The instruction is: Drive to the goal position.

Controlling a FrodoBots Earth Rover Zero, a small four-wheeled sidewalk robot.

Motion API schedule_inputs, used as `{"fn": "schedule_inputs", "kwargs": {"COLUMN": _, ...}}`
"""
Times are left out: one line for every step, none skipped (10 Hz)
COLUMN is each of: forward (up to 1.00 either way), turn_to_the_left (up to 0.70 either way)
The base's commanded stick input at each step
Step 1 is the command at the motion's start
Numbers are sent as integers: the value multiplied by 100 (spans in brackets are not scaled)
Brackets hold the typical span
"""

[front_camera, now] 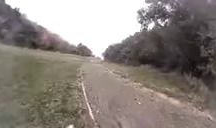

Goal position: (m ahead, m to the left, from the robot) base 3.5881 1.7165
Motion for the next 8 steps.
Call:
{"fn": "schedule_inputs", "kwargs": {"forward": 60, "turn_to_the_left": 1}}
{"fn": "schedule_inputs", "kwargs": {"forward": 60, "turn_to_the_left": 3}}
{"fn": "schedule_inputs", "kwargs": {"forward": 60, "turn_to_the_left": 13}}
{"fn": "schedule_inputs", "kwargs": {"forward": 47, "turn_to_the_left": 12}}
{"fn": "schedule_inputs", "kwargs": {"forward": 14, "turn_to_the_left": 3}}
{"fn": "schedule_inputs", "kwargs": {"forward": 23, "turn_to_the_left": 0}}
{"fn": "schedule_inputs", "kwargs": {"forward": 60, "turn_to_the_left": 0}}
{"fn": "schedule_inputs", "kwargs": {"forward": 60, "turn_to_the_left": 0}}
